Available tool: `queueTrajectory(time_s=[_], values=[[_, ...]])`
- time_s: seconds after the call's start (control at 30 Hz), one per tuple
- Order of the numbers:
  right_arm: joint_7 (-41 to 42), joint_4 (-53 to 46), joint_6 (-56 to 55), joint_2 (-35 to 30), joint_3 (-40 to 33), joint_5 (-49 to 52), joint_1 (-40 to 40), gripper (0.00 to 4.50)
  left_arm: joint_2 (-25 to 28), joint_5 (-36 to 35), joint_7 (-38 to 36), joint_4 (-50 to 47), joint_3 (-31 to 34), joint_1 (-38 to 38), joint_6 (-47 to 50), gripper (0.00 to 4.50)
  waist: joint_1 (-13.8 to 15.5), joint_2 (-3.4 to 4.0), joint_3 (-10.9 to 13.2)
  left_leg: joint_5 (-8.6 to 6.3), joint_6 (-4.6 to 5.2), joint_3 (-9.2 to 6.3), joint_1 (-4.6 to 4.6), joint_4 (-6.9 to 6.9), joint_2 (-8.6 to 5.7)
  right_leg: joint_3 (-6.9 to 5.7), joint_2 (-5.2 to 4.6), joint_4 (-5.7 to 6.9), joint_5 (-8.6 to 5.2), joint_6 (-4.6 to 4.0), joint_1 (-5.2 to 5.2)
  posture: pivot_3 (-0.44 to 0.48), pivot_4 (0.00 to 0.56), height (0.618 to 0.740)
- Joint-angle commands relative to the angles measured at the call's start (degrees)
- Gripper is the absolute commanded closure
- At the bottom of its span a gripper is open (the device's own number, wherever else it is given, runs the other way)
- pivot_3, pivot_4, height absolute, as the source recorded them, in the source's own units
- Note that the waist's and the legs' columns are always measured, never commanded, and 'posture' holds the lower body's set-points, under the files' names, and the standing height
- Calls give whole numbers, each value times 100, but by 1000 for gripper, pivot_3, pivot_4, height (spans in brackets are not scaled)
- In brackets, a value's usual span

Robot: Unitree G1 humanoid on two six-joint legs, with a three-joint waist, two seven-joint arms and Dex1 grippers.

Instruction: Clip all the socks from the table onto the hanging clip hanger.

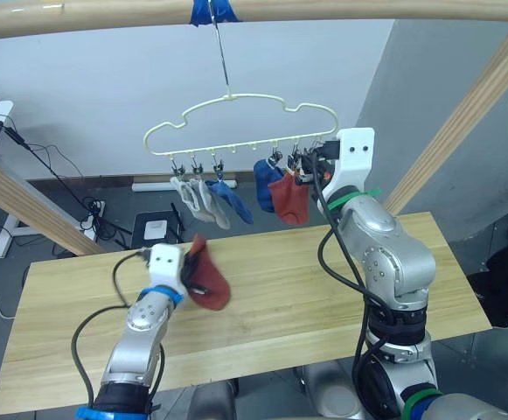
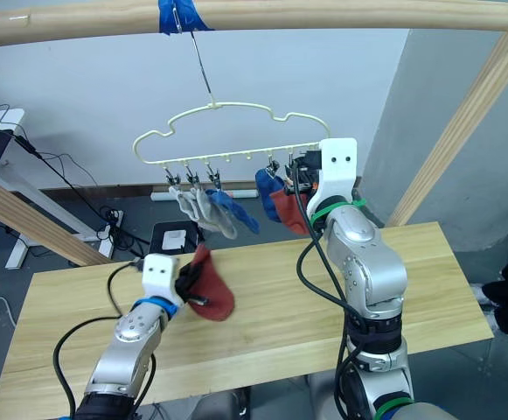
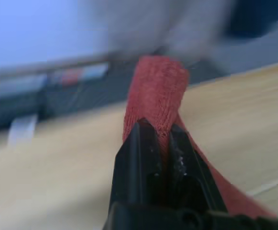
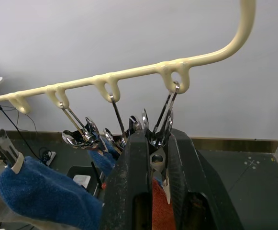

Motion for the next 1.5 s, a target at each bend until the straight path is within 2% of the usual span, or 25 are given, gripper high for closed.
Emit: queueTrajectory(time_s=[0.03, 0.17, 0.37, 0.57, 0.93, 1.5], values=[[-42, -249, -55, 3, 19, 52, -46, 4369, 131, 91, -631, -198, -409, -151, -673, 4500, -4, 0, 0, 0, 0, 1, 0, -1, 0, 0, -2, 0, 0, 0, 0, -307, 233, 733], [-65, -258, -53, -2, 0, 58, -61, 4369, 107, 314, -1210, -156, -987, -754, -1328, 4500, -34, 1, 1, -1, 1, 2, 0, -9, 1, -2, 2, 2, 0, 0, -7, -314, 233, 733], [-106, -290, -34, 7, -5, 71, -67, 4369, -327, 815, -710, 367, -1087, -1388, -1817, 4500, -55, 1, 1, -1, 2, 4, -2, -2, -3, 0, 2, 1, -1, 2, -4, -325, 233, 733], [-118, -315, -8, 6, -23, 78, -67, 4369, -592, 1071, -186, 757, -938, -1649, -2006, 4500, -141, 1, 1, -1, 2, -3, -3, -5, -3, -3, 4, 2, -1, 2, -4, -332, 234, 733], [-135, -373, 108, 57, -37, 116, -58, 4369, -818, 1296, 328, 1114, -959, -1973, -2007, 4500, -145, 1, 1, 0, 2, -6, -6, -3, -5, -4, 5, 2, -1, 4, -4, -336, 235, 733], [-189, -417, 223, 80, -14, 212, -34, 4369, -1112, 1435, 494, 1450, -1027, -2321, -1995, 4500, -162, 1, 1, 0, 2, -7, -7, -3, -5, -5, 6, 2, -2, 4, -4, -344, 235, 733]])
